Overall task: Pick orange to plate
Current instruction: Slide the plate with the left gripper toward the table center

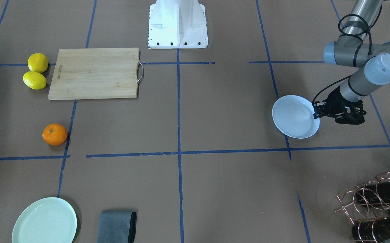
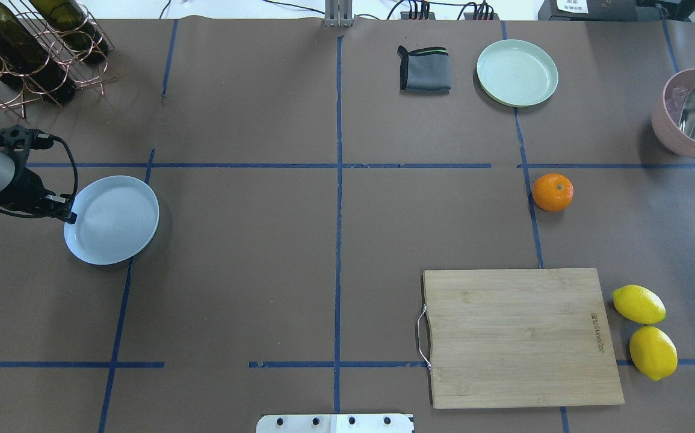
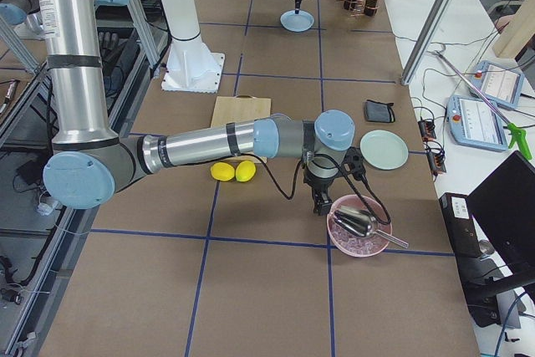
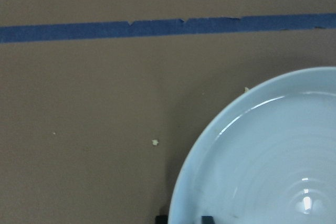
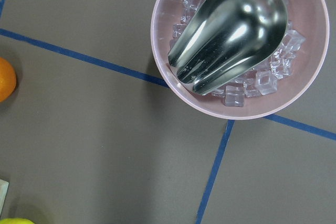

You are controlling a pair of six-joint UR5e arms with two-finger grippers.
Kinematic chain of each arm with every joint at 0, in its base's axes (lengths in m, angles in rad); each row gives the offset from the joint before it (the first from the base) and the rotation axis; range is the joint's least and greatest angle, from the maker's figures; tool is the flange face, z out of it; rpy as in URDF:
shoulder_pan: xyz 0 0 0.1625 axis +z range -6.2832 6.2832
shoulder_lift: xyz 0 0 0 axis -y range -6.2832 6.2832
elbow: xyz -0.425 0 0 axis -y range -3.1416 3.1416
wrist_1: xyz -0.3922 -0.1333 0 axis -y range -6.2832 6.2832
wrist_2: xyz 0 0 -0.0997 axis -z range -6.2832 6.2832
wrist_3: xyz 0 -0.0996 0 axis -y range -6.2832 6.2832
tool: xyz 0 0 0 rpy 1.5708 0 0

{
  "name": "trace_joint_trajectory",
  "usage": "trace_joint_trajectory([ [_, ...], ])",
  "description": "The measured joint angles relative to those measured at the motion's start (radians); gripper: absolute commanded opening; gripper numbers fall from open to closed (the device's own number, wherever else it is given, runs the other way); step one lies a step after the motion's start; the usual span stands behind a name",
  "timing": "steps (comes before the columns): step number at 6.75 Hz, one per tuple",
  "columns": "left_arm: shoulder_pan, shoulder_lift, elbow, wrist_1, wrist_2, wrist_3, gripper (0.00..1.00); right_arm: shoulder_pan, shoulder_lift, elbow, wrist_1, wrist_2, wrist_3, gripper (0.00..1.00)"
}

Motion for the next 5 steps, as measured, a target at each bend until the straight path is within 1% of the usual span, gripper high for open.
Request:
trace_joint_trajectory([
  [1,0.000,-0.011,-0.024,0.000,-0.048,-0.014,0.00,0.000,0.001,0.001,0.000,0.000,0.000,1.00],
  [2,0.001,-0.056,-0.056,0.000,-0.105,-0.085,0.00,0.000,0.001,0.004,0.000,0.000,0.000,1.00],
  [3,0.009,-0.146,-0.071,0.000,-0.146,-0.218,0.00,0.000,0.002,0.006,0.000,0.000,0.001,1.00],
  [4,0.062,-0.252,-0.070,0.001,-0.158,-0.366,0.00,0.000,0.002,0.007,0.000,0.003,0.001,1.00],
  [5,0.160,-0.353,-0.050,0.003,-0.124,-0.491,0.00,0.000,0.003,0.007,0.000,0.010,0.001,1.00],
])
